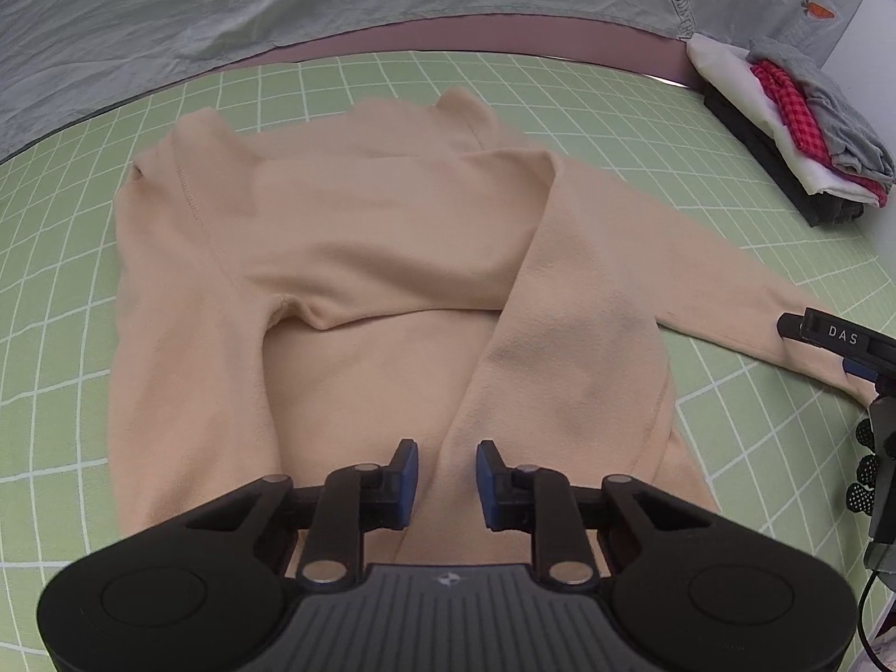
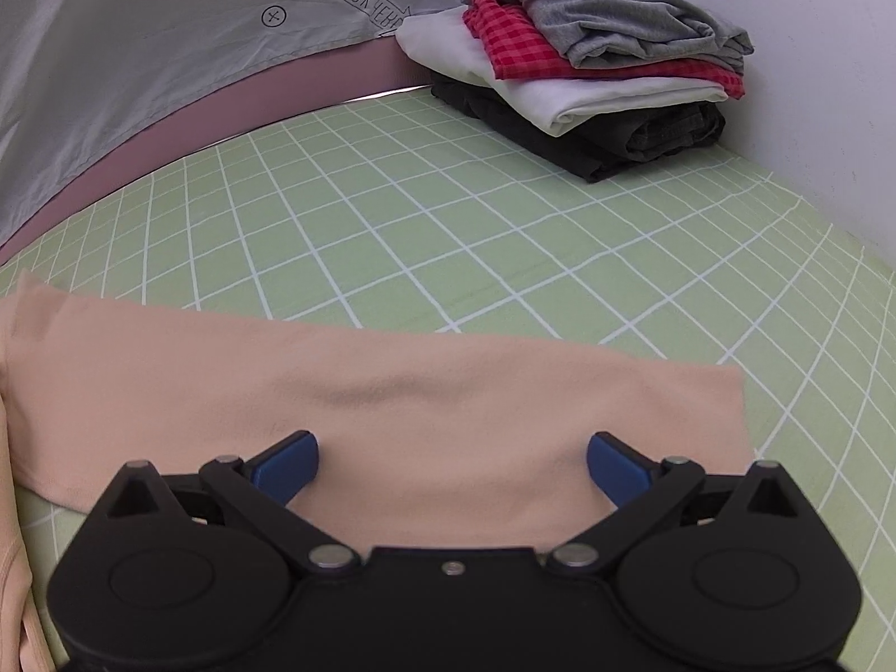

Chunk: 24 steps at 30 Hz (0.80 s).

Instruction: Fold clothes

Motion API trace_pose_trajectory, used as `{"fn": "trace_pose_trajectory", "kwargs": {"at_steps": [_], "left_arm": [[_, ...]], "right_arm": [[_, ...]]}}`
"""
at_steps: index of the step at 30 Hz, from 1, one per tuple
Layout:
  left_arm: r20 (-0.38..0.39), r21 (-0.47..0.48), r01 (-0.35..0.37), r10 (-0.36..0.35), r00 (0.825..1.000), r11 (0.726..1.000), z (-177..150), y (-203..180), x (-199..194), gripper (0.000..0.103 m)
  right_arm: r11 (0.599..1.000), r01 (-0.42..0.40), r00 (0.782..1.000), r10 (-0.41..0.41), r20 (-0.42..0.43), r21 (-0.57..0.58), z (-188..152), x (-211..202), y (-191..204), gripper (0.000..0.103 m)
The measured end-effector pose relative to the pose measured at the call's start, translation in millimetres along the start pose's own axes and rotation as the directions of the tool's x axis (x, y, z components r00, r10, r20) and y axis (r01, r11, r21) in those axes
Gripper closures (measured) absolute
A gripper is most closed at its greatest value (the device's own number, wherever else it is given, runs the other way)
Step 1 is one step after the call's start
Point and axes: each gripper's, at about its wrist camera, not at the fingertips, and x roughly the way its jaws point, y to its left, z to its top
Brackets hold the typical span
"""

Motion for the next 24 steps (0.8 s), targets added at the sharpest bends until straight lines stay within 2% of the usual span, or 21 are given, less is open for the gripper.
{"fn": "trace_pose_trajectory", "kwargs": {"at_steps": [1,4,17,24], "left_arm": [[0.005,-0.005,0.016,-0.016,1.0,1.0,-0.3,0.6,-0.6,0.1],[0.016,-0.026,0.042,-0.041,0.999,0.999,-0.9,3.1,-2.8,0.101],[0.042,-0.164,0.058,-0.052,0.998,0.985,-8.1,17.5,-22.7,0.101],[0.045,-0.227,0.06,-0.051,0.998,0.972,-11.4,24.4,-29.7,0.101]], "right_arm": [[1.0,0.0,1.0,0.0,0.002,0.002,-0.4,0.0,-0.1,0.0],[1.0,0.0,1.0,0.0,0.007,0.005,-0.8,0.3,-0.8,0.0],[1.0,-0.003,0.999,0.003,0.037,0.01,-7.1,-1.4,-2.4,0.0],[0.999,0.006,1.0,-0.005,-0.015,0.033,0.8,2.1,-1.9,0.0]]}}
